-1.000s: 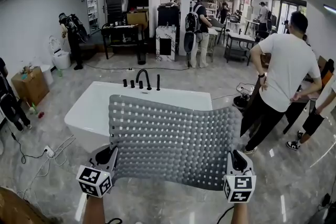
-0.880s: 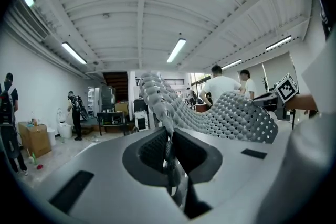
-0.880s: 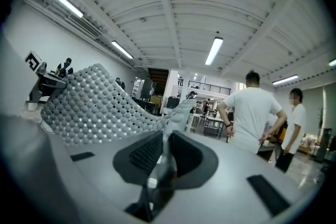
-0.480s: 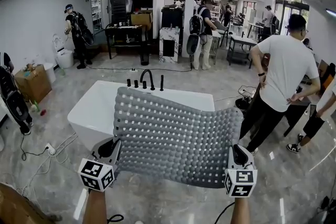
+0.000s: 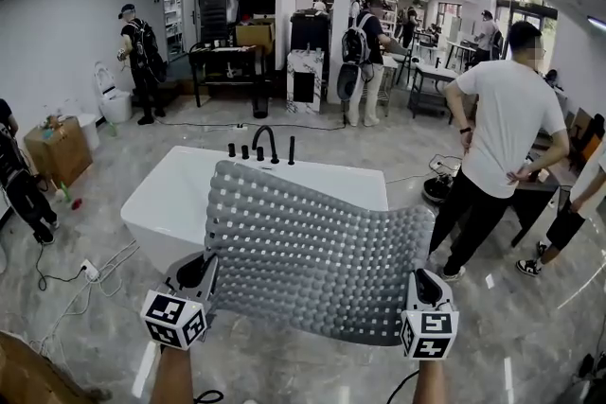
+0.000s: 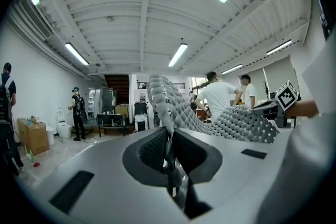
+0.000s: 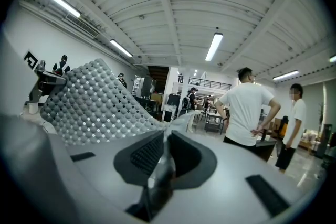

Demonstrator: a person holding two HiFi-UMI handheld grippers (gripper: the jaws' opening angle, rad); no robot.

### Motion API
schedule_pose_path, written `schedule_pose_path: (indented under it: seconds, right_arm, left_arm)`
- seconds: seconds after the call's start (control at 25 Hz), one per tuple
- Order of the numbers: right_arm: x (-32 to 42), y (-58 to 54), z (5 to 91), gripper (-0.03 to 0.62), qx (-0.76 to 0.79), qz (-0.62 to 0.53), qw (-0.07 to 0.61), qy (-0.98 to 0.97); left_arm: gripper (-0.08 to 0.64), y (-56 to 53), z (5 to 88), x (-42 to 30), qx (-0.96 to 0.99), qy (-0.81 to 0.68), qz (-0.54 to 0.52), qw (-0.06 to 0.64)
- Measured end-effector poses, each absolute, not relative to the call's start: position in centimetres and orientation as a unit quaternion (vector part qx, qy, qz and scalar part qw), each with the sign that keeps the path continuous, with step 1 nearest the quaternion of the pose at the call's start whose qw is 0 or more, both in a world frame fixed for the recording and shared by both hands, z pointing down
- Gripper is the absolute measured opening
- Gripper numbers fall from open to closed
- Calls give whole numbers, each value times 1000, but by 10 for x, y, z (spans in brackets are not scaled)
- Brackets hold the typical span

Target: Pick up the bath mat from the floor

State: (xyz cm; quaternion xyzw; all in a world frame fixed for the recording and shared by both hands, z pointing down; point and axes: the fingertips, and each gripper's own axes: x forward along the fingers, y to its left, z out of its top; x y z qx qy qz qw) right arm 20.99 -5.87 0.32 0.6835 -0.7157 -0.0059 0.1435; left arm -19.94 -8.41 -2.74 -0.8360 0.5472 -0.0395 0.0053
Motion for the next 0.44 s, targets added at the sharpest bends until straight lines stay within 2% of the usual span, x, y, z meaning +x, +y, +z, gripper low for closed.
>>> schedule_pose_path:
  seconds: [0.44]
  right_arm:
    - [215,-65,-14,55,689,-16,141,-710]
  left_arm:
    - [32,-92,-40,-200,-836,548,-30,9]
